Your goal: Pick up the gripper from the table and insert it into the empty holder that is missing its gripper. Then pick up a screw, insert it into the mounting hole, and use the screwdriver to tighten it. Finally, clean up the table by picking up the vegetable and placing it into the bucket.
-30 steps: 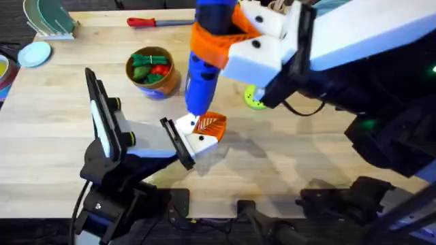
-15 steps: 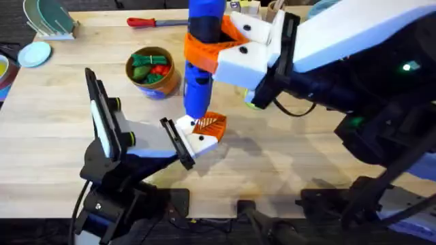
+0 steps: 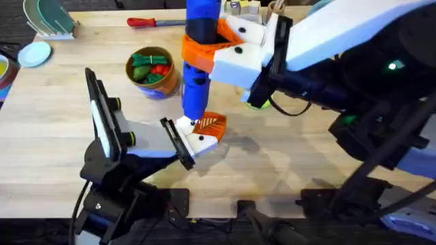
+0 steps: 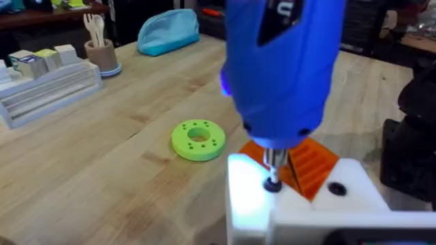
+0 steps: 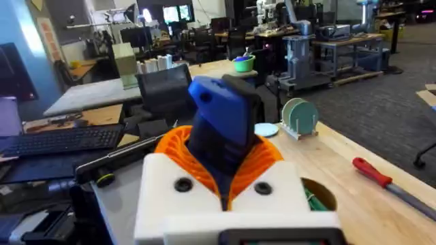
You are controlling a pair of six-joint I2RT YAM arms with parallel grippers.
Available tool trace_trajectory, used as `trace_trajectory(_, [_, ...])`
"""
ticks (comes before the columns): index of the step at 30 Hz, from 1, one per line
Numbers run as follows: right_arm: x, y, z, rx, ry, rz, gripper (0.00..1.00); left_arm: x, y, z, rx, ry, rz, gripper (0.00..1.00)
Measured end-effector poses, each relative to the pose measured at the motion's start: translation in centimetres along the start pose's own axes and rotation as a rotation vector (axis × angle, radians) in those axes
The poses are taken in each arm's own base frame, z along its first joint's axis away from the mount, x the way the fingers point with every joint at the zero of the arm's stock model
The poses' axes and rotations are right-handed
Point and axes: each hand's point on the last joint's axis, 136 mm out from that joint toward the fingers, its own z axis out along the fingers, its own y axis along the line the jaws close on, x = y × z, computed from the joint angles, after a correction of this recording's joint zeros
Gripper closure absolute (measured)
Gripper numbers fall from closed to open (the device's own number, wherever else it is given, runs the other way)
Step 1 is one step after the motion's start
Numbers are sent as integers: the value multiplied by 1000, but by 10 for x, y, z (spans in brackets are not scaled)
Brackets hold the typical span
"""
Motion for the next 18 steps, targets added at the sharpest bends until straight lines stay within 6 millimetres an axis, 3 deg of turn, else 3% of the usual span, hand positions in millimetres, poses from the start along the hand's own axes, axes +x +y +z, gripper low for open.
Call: trace_trajectory(18, [6,-3,4,7,5,17,980,0,0,0,0,1,-1,997])
